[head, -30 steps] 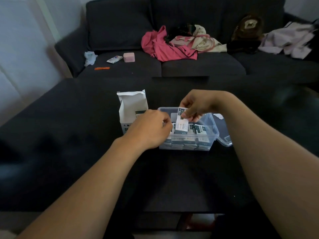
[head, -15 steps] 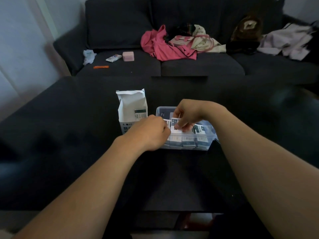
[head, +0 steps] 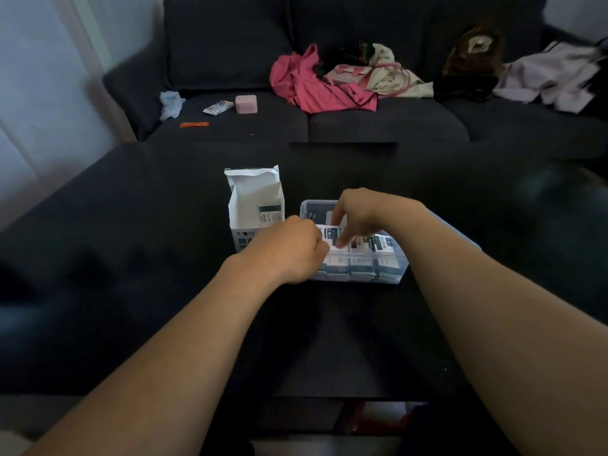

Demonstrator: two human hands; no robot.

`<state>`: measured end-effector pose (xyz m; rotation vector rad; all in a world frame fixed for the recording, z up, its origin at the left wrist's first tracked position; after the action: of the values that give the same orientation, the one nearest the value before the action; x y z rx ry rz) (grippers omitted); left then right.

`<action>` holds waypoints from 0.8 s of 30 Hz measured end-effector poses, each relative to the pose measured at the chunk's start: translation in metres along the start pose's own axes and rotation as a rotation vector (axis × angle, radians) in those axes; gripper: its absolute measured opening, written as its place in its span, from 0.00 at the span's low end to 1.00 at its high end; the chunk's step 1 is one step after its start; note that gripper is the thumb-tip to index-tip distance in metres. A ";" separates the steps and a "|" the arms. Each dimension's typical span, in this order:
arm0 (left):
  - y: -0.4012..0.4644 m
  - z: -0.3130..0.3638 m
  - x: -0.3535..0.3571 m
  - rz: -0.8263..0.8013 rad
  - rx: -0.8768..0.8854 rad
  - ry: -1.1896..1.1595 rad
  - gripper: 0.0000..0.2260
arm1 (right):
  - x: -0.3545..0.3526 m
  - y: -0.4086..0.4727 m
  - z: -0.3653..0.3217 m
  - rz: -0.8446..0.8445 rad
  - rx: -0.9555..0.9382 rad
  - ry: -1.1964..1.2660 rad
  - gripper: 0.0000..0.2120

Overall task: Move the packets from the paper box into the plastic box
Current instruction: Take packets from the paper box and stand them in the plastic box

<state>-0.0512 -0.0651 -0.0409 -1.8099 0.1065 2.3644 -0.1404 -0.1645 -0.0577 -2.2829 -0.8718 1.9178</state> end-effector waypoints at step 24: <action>-0.061 -0.108 -0.089 0.819 -0.451 -0.323 0.19 | -0.066 -0.054 -0.094 0.341 -0.472 0.343 0.06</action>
<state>0.0844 -0.0291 0.0187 -1.7282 0.3581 3.4659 -0.0805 -0.1172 0.0444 -3.0906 -1.0273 1.4460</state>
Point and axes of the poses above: each hand's wrist, its own y-axis towards the middle knuckle, its own x-axis out of the palm, z = x × y, the point moved 8 cm from there along y, towards the middle knuckle, and after that the axes turned 6 degrees about x, right-handed, at the moved point
